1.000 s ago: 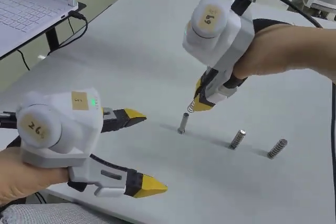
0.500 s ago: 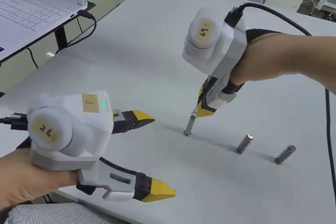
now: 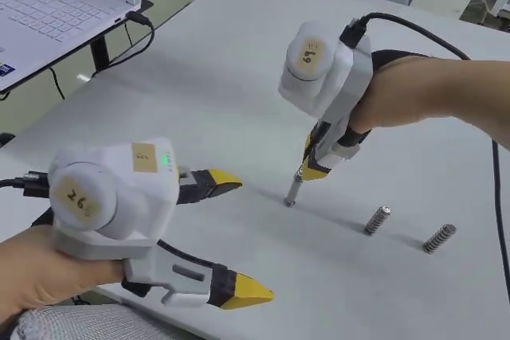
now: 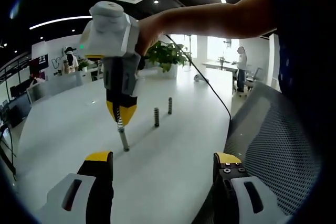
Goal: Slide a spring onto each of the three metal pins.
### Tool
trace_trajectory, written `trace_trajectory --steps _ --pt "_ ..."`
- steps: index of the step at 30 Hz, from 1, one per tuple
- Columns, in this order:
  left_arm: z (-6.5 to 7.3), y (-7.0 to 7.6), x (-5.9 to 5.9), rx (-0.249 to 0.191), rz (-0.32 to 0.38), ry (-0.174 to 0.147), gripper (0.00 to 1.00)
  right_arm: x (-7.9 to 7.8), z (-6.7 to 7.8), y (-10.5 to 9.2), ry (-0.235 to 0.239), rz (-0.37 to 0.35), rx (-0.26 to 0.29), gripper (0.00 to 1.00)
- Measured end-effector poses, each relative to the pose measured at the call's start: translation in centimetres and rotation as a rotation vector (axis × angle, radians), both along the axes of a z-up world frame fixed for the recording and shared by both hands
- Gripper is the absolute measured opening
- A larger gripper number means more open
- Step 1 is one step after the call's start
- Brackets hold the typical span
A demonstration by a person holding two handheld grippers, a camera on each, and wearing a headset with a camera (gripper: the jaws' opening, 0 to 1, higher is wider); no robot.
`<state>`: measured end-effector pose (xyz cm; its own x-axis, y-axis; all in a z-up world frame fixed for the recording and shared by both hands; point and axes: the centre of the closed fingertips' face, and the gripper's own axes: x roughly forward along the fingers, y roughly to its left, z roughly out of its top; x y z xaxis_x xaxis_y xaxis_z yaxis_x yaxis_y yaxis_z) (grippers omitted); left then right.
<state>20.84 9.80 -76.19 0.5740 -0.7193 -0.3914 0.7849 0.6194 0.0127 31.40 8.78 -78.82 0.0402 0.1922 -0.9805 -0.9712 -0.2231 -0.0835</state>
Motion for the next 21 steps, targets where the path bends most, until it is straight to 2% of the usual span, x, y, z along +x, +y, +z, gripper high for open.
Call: trace_trajectory --steps 16,21 --pt "0.0 0.0 0.0 -0.003 0.003 0.005 0.73 0.0 -2.7 0.3 0.012 0.021 -0.067 0.09" --pt "0.0 0.0 0.1 -0.004 0.007 0.005 0.73 -0.6 -3.5 0.1 0.016 0.031 -0.087 0.09"
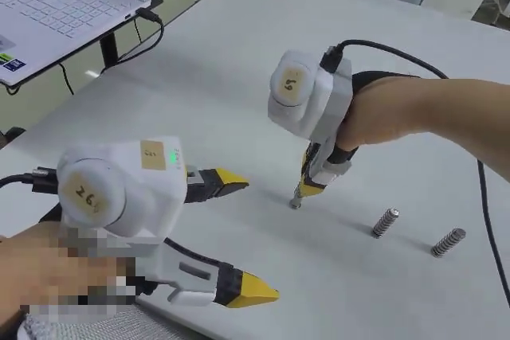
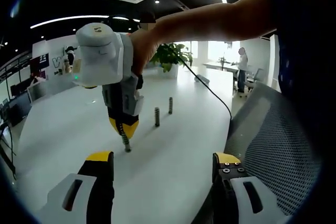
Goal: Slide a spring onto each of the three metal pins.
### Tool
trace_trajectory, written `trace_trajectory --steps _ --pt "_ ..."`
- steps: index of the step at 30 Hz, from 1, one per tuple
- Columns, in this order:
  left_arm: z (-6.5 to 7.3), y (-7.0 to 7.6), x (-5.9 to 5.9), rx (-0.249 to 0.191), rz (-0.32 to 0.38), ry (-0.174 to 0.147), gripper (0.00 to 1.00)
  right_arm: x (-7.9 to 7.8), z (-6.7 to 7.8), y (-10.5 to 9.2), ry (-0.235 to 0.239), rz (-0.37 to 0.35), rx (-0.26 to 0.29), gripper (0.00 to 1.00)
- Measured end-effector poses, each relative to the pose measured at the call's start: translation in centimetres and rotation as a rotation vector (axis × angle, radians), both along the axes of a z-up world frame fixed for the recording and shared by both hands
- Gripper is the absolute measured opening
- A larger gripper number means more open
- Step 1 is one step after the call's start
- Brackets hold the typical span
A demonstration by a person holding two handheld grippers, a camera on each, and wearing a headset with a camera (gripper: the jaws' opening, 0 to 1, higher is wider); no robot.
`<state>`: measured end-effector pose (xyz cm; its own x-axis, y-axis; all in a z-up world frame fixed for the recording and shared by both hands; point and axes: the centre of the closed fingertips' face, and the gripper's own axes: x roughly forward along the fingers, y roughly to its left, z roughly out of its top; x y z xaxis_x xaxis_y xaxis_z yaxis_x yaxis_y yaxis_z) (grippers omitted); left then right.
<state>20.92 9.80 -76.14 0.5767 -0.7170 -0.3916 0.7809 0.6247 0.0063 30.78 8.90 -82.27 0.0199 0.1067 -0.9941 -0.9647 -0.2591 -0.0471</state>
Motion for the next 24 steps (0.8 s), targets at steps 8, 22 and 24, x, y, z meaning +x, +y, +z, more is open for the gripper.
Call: trace_trajectory --steps 8,22,24 --pt "0.0 0.0 0.0 0.001 -0.001 0.003 0.73 0.0 -1.5 -0.2 0.003 -0.002 -0.012 0.09" --pt "-0.1 -0.2 -0.3 0.008 -0.008 0.011 0.72 0.0 -2.6 -0.4 0.016 -0.008 -0.006 0.11" --pt "-0.1 -0.3 -0.3 0.008 -0.009 0.011 0.72 -0.1 -2.7 -0.4 0.018 -0.009 -0.002 0.14"
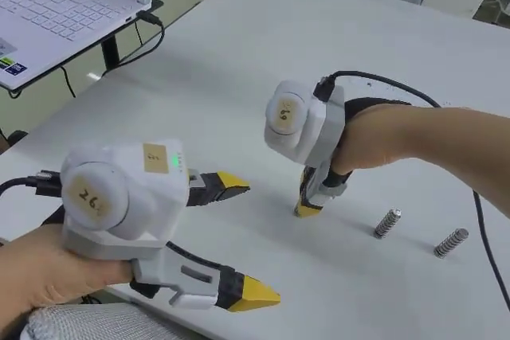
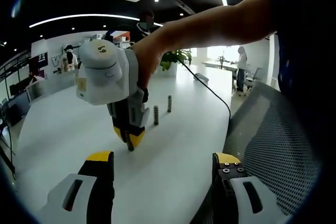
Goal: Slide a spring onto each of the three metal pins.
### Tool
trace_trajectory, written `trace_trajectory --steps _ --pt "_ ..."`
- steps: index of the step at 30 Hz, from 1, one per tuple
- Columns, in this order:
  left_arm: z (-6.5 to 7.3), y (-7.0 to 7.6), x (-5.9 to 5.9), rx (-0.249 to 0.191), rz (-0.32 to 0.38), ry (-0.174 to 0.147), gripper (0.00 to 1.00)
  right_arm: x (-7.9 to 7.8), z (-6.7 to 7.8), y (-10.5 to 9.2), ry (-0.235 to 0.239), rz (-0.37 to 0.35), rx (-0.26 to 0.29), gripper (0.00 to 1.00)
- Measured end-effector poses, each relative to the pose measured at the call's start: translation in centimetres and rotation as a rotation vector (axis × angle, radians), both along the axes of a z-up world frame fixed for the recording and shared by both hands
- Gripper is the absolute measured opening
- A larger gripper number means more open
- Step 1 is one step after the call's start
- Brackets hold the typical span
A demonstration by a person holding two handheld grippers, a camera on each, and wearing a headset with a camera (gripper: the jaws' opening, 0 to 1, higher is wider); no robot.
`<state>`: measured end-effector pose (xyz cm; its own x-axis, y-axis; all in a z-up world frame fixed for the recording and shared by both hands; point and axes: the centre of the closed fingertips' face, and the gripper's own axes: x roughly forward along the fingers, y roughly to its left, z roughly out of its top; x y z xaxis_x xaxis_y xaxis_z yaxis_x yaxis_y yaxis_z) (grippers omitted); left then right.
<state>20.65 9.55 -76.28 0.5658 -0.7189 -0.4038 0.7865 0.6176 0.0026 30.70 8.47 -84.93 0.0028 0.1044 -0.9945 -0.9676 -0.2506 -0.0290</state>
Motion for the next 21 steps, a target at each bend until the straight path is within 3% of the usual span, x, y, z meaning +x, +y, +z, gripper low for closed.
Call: trace_trajectory --steps 10,21 --pt "-0.1 -0.1 -0.1 -0.001 -0.003 0.005 0.72 0.7 -0.2 -0.7 0.005 -0.036 0.021 0.3" --pt "-0.1 -0.2 0.0 0.006 -0.013 0.007 0.72 0.7 0.5 -2.0 0.021 -0.114 0.066 0.32"
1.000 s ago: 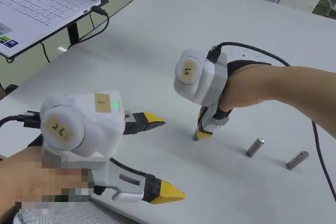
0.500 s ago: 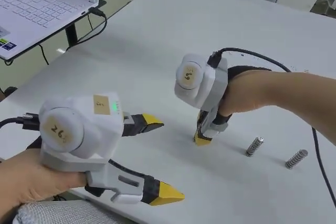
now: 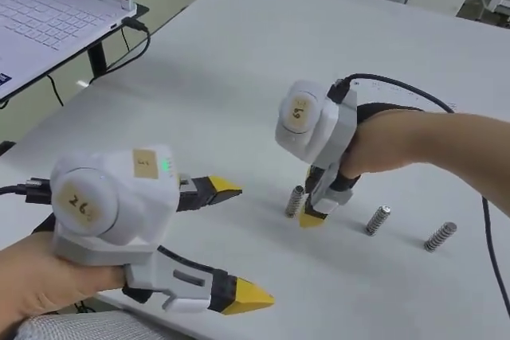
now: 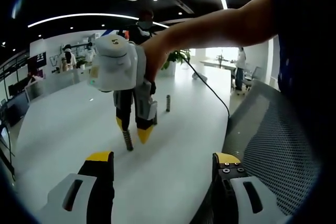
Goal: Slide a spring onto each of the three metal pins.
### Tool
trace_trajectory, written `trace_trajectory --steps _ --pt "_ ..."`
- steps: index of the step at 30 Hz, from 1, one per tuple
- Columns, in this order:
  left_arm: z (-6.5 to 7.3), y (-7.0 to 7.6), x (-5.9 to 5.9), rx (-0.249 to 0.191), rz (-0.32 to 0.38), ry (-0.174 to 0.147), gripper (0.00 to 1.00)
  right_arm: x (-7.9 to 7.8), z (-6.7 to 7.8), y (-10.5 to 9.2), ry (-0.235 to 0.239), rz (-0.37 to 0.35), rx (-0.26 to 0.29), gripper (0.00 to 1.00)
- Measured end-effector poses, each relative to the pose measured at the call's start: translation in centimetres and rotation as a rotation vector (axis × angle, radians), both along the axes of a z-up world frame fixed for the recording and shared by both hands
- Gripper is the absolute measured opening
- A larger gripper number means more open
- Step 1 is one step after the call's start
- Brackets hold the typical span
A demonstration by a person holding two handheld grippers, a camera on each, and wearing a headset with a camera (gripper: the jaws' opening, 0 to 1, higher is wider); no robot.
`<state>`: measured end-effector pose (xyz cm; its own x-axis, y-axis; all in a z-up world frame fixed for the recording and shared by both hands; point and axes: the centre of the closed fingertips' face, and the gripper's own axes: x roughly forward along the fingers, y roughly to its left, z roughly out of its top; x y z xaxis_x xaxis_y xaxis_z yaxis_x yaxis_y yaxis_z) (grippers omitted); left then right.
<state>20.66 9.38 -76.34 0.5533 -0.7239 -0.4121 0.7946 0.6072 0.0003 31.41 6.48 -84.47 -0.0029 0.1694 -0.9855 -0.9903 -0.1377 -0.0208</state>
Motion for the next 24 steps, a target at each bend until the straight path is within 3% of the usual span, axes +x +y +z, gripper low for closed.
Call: trace_trajectory --steps 24 --pt "-0.1 0.1 0.4 0.009 -0.024 0.001 0.72 -2.8 1.8 -1.7 0.012 -0.17 0.185 0.32"
